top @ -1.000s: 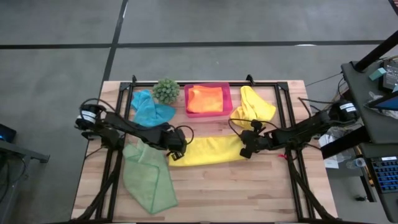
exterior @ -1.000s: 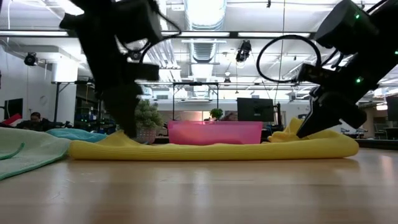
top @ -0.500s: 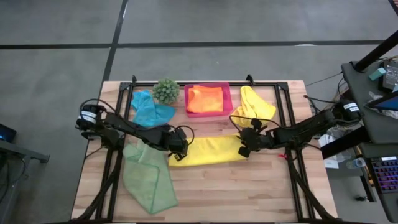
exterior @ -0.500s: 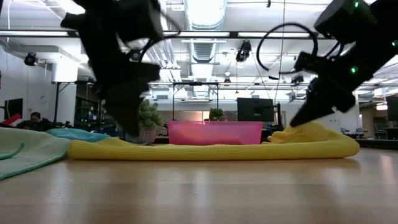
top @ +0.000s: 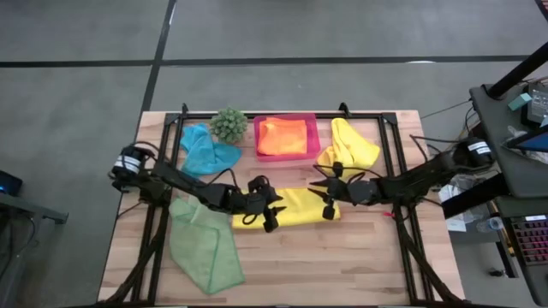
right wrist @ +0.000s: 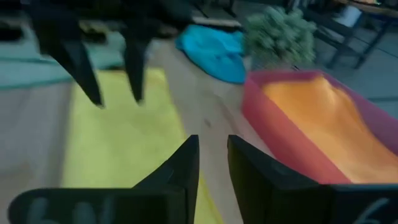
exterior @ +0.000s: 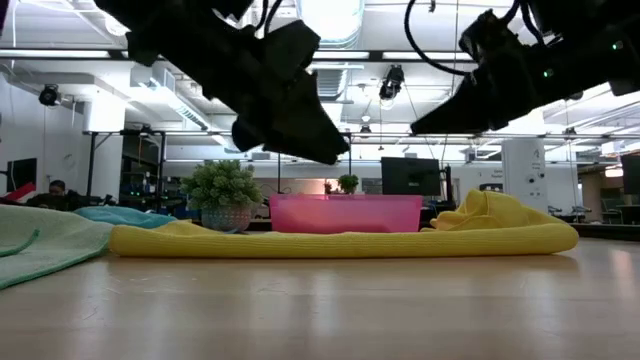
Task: Fold microfiber towels
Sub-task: Fold the bottom yellow microfiber towel
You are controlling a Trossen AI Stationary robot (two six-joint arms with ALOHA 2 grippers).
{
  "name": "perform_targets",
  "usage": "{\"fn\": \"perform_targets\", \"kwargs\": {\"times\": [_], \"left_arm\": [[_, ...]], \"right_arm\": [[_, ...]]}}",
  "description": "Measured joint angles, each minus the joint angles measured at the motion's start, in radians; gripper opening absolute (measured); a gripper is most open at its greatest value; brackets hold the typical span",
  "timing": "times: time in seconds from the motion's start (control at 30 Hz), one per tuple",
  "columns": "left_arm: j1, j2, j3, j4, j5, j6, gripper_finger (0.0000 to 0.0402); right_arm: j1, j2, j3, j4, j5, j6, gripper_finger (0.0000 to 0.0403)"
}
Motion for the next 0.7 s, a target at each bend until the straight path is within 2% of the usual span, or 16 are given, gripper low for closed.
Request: {"fn": "perform_targets", "kwargs": {"times": [0.3,0.7], "left_arm": [[0.014,0.029,0.006,0.016,0.011,0.007,0.0146],[0.006,0.035,0.007,0.007,0.019,-0.028,0.0146]], "right_arm": [[0.0,0.078,-0.004,0.011,0.004,0.036,0.0057],[0.0,0.153,-0.007,-0.103,0.004,0.286,0.0057]]}}
